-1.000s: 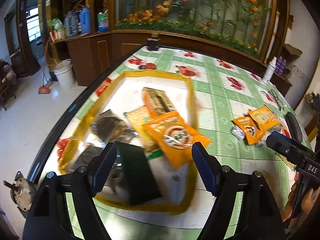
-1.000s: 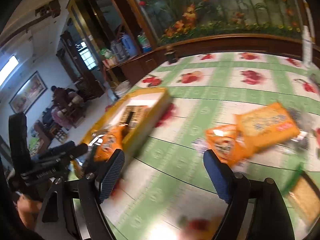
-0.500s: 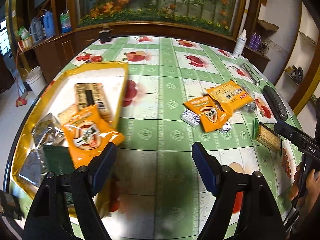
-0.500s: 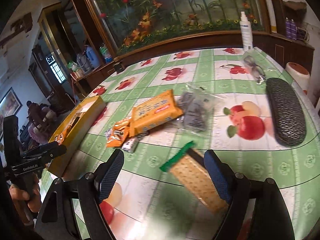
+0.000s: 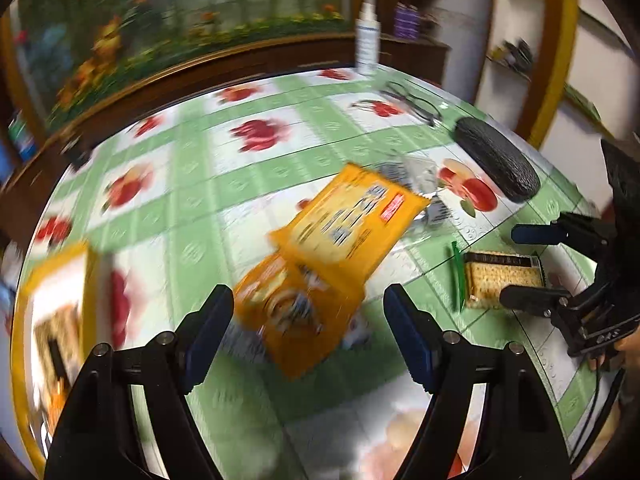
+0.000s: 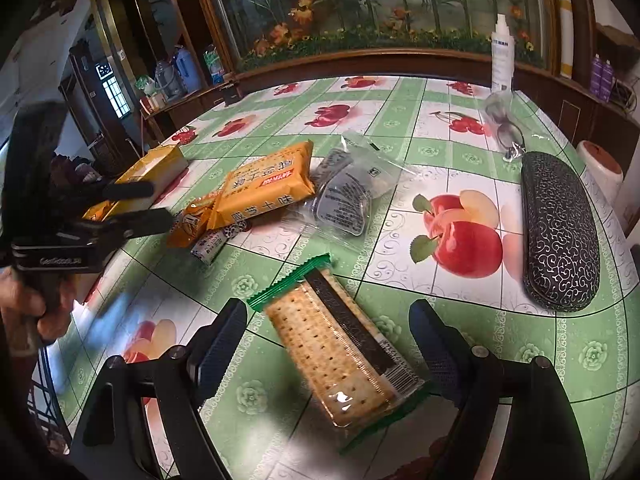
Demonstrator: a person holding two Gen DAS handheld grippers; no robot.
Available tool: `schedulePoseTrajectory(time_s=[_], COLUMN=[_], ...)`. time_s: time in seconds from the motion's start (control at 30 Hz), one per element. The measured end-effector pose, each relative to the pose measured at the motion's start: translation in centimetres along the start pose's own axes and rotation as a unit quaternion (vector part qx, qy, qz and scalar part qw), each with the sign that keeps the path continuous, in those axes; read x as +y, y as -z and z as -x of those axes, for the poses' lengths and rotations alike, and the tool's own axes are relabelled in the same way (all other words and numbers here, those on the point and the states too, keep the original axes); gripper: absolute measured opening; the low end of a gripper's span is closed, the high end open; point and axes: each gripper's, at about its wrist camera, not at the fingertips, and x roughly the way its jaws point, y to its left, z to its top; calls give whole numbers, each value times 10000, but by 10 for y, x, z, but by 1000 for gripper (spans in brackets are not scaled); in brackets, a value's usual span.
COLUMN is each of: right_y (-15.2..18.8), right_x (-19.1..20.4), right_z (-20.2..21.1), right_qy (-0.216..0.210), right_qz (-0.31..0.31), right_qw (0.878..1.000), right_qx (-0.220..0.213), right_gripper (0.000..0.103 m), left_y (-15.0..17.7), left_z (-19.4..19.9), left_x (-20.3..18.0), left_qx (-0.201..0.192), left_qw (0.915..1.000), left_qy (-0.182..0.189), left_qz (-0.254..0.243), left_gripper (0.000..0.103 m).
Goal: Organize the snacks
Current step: 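Grasp the green-strip cracker pack with the right gripper while the left grasps the yellow stick packet, then carry both packs over the tray and open both grippers to drop them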
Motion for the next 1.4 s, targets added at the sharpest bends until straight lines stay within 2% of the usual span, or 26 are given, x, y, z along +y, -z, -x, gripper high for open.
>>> schedulePoseTrajectory(time_s=[0.1,0.23,0.4,0.7,0.83,0.9,0.97,1.0,1.07,1.13,1.2,1.4], right_y=[1,2,3,2,5,6,6,6,5,5,7,8], right_x=[-4,-8,-8,13,25,28,25,23,18,14,12,5], right_z=[-2,-6,-8,-18,-23,-23,-21,-19,-16,-14,-12,-9], right_qy=[-33,-98,-93,152,264,347,387,350,216,125,76,-81], right_qz=[-84,-166,-136,487,797,853,800,726,565,429,322,10], right_qw=[10000,9997,9997,9979,9952,9944,9948,9956,9972,9982,9989,9998], right_qx=[34,135,172,401,506,518,500,477,444,405,345,202], right_gripper=[85,85,86,85,85,83,73,70,56,51,50,49], left_y=[-20,-37,-41,-35,-36,-36,-35,-35,-34,-34,-32,-26], left_z=[-18,-32,-51,-66,-63,-60,-58,-57,-55,-52,-49,-43], left_x=[-9,-17,-32,-26,-23,-22,-20,-17,-13,-10,-8,-5], left_qx=[92,182,332,330,305,242,230,234,267,271,261,235], left_qw=[9990,9954,9908,9907,9913,9917,9924,9928,9935,9940,9944,9959], left_qy=[81,543,415,134,285,307,236,225,328,453,548,584], left_qz=[-421,-772,-1246,-1314,-1245,-1222,-1188,-1155,-1057,-954,-863,-650], left_gripper=[77,77,77,77,76,58,34,27,25,22,16,15])
